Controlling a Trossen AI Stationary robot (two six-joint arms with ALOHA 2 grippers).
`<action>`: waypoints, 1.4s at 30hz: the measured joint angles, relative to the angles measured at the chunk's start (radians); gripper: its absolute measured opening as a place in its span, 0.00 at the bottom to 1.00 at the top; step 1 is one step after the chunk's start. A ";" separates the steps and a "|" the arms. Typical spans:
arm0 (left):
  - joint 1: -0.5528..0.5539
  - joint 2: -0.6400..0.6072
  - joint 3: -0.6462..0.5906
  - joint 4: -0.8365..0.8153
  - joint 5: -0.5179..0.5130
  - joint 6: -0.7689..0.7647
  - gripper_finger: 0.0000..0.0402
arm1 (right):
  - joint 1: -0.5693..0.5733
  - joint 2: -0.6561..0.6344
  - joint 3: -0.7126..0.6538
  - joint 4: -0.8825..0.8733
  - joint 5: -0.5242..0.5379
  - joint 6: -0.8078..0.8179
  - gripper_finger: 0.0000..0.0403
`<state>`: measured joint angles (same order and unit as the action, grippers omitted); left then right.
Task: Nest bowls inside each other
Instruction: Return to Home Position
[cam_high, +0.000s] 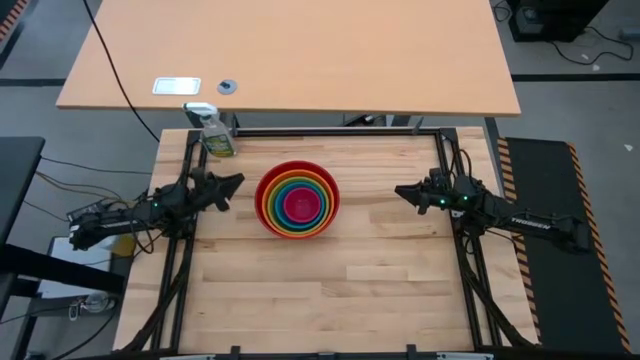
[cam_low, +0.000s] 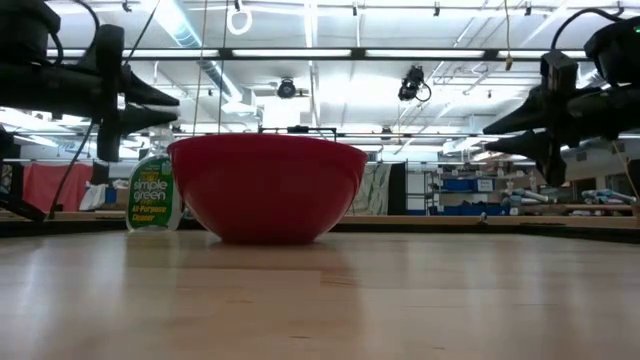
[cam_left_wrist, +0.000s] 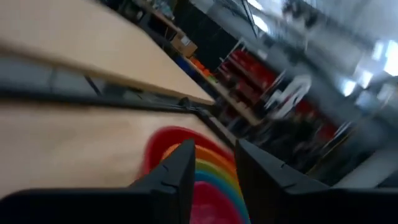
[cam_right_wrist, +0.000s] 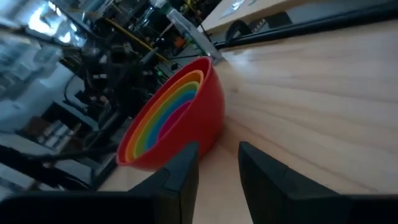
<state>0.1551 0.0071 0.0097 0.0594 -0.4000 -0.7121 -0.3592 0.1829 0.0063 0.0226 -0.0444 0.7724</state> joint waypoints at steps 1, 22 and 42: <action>-0.001 0.000 0.000 0.000 0.000 0.091 0.29 | 0.000 0.000 0.000 0.000 0.000 -0.031 0.30; -0.002 0.000 0.000 -0.003 0.002 0.386 0.29 | 0.000 0.000 0.000 0.005 0.000 -0.667 0.30; -0.002 0.000 0.000 -0.003 0.003 0.383 0.29 | 0.000 0.000 0.000 0.005 -0.001 -0.667 0.30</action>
<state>0.1535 0.0071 0.0097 0.0559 -0.3965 -0.3286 -0.3592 0.1829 0.0063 0.0280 -0.0452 0.1051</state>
